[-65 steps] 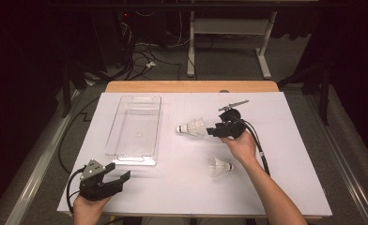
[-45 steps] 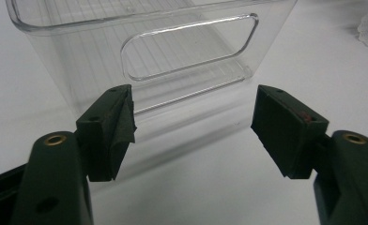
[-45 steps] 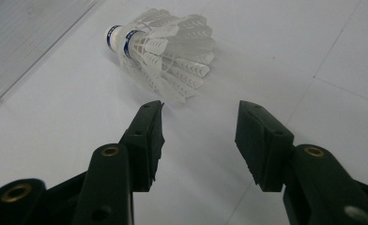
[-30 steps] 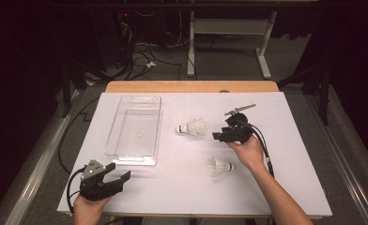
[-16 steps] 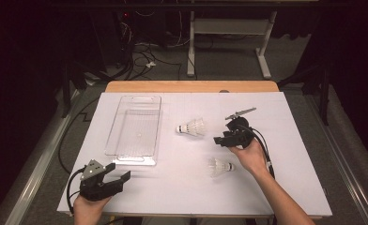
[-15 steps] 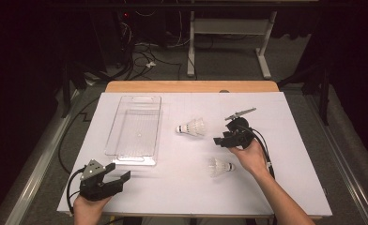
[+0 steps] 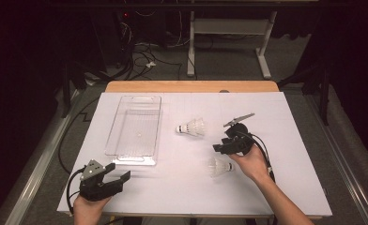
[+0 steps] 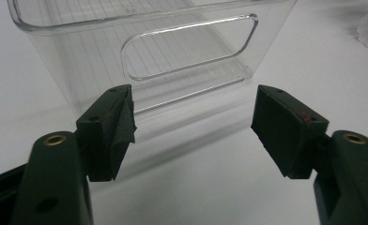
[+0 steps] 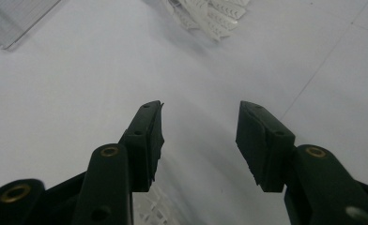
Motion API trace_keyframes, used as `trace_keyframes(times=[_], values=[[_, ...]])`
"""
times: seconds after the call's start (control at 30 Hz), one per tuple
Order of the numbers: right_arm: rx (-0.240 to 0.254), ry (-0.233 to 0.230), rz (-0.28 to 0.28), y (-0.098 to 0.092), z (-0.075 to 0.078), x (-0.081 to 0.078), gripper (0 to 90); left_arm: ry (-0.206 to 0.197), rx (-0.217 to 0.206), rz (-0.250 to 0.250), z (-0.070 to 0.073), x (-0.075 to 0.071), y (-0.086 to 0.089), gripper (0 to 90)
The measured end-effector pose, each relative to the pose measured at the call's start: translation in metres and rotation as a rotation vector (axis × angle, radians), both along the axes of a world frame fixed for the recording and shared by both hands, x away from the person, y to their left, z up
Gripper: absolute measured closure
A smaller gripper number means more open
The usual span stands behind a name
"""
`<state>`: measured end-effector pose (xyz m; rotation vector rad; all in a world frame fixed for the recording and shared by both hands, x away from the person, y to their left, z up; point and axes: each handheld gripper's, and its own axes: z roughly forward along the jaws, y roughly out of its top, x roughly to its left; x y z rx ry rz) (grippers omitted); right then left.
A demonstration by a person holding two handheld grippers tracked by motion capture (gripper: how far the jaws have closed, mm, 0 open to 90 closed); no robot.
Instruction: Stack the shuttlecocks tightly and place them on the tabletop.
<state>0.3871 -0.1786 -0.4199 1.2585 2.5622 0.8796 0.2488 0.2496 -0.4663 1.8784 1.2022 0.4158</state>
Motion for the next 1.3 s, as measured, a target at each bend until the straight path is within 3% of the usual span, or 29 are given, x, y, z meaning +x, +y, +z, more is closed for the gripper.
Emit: trace_keyframes(times=[0.77, 1.3], values=[[-0.002, 0.023, 0.049, 0.011, 0.010, -0.020, 53.5, -0.002, 0.000, 0.001, 0.000, 0.000, 0.000, 31.3], [-0.048, 0.056, 0.080, 0.021, 0.008, -0.024, 53.8, -0.002, 0.002, -0.002, 0.000, 0.000, 0.000, 31.3]])
